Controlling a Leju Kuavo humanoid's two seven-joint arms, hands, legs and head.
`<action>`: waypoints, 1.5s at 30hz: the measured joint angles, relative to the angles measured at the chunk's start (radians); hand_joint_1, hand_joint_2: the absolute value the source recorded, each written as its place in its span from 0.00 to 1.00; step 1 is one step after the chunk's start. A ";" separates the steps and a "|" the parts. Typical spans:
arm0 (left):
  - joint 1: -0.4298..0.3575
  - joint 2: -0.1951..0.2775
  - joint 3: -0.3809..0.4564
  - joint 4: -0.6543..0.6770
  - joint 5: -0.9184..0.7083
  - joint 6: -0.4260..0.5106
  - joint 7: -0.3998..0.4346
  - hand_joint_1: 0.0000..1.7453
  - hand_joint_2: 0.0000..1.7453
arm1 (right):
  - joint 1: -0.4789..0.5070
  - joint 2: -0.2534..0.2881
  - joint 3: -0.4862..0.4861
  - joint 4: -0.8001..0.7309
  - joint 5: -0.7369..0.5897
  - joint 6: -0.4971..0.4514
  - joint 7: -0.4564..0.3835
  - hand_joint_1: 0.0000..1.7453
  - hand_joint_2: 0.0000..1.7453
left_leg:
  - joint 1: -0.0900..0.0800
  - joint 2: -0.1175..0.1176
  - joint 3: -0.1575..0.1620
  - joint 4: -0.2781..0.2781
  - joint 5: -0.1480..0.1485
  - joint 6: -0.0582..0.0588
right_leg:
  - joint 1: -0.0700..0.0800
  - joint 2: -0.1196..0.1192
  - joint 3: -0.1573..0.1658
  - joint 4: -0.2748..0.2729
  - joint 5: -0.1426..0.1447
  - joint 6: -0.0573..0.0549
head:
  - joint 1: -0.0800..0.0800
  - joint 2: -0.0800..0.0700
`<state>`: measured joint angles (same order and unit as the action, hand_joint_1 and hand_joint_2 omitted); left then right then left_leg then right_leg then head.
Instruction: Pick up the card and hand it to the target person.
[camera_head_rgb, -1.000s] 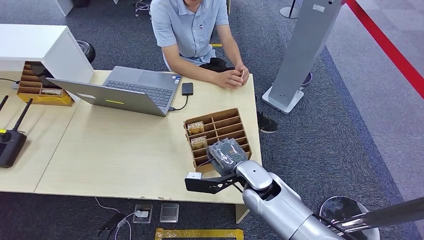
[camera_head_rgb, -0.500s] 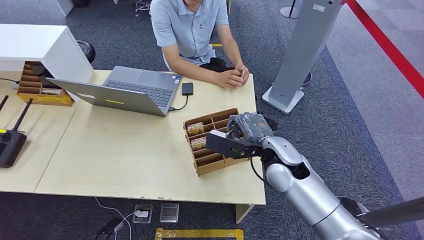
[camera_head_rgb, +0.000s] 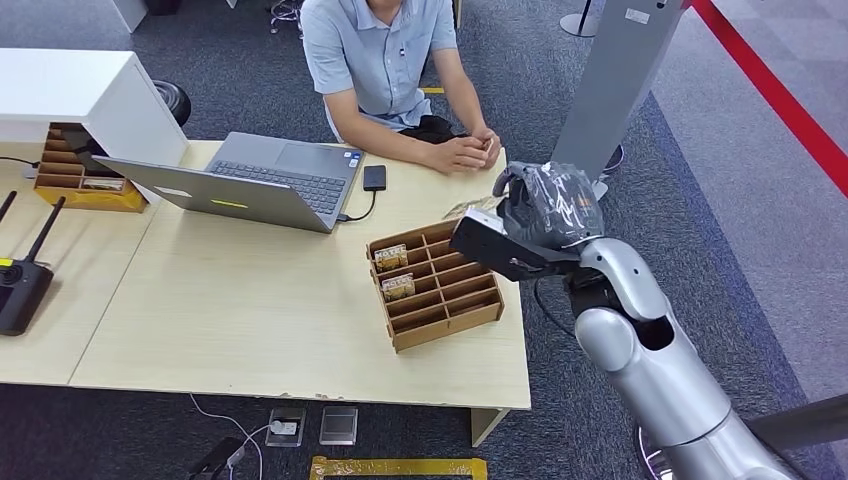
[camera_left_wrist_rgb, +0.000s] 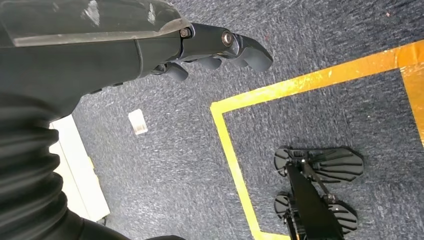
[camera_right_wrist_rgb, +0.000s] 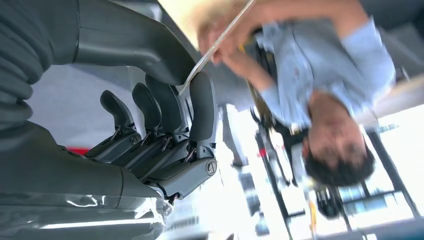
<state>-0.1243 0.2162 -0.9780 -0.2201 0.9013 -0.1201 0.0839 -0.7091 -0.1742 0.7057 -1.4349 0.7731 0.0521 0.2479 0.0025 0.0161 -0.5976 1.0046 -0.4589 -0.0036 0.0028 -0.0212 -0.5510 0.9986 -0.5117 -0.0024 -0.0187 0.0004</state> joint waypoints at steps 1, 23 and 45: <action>-0.001 -0.001 0.000 0.000 -0.001 -0.001 0.000 0.00 1.00 | -0.001 0.006 -0.004 0.006 0.026 -0.048 -0.018 0.84 1.00 | 0.000 0.000 0.000 0.000 0.000 0.000 | 0.000 0.000 0.000 0.000 0.000 0.000 | 0.000 0.000; -0.053 -0.028 0.001 0.000 -0.024 -0.007 0.044 0.00 1.00 | -0.042 0.153 -0.080 0.431 0.161 -0.656 -0.192 0.84 1.00 | 0.000 0.000 0.000 0.000 0.000 0.000 | 0.000 0.000 0.000 0.000 0.000 0.000 | 0.000 0.000; -0.052 -0.032 0.001 0.000 -0.013 -0.015 0.049 0.00 0.75 | -0.056 0.183 -0.080 0.548 0.125 -0.672 -0.192 0.00 1.00 | 0.000 0.000 0.000 0.000 0.000 0.000 | 0.000 0.000 0.000 0.000 0.000 0.000 | 0.000 0.000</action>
<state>-0.1768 0.1843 -0.9773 -0.2205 0.8887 -0.1353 0.1327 -0.7650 0.0092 0.6262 -0.8866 0.8980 -0.6200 0.0561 0.0025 0.0160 -0.5978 1.0046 -0.4588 -0.0035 0.0028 -0.0214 -0.5510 0.9987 -0.5117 -0.0024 -0.0187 0.0005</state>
